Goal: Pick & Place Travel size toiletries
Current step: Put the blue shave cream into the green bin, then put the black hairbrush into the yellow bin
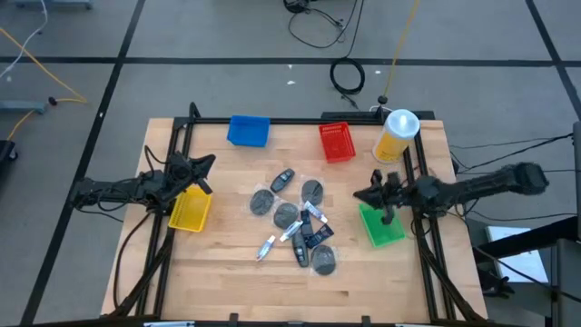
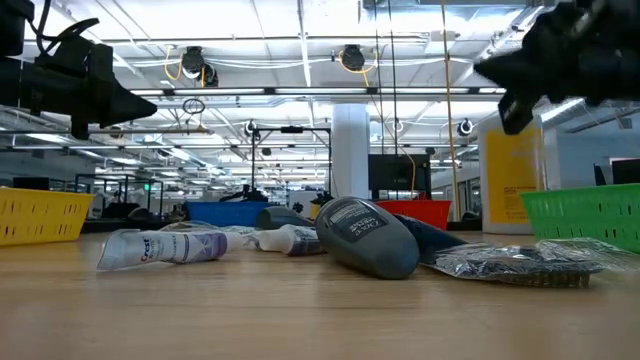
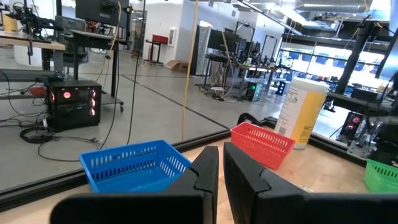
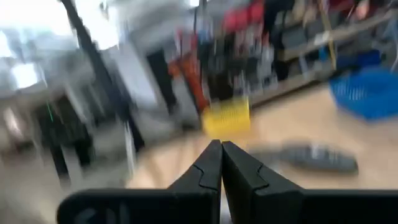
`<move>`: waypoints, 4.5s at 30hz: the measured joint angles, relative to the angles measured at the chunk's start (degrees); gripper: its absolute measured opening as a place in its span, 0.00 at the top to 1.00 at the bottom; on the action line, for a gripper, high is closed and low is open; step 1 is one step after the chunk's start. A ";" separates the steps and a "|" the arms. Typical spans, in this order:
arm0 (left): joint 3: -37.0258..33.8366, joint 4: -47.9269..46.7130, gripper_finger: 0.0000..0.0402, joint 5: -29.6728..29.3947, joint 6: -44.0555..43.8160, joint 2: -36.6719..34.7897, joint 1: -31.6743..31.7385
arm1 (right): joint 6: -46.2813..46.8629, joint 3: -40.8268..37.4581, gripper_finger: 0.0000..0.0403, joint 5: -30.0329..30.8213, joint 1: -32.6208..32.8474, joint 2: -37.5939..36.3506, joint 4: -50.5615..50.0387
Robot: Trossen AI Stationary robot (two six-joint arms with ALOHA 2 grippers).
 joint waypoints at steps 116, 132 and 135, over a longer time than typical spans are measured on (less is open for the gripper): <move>-0.01 -0.02 0.94 -0.02 0.00 -0.02 0.00 | 64.98 32.52 0.55 -1.30 13.28 21.79 -96.24; 0.01 0.00 0.94 -0.03 0.00 -0.02 0.00 | 28.06 37.09 0.61 9.26 13.19 20.49 -52.13; -0.01 0.00 0.94 -0.02 0.00 -0.02 0.00 | 12.60 37.09 0.61 8.66 13.78 25.97 -39.88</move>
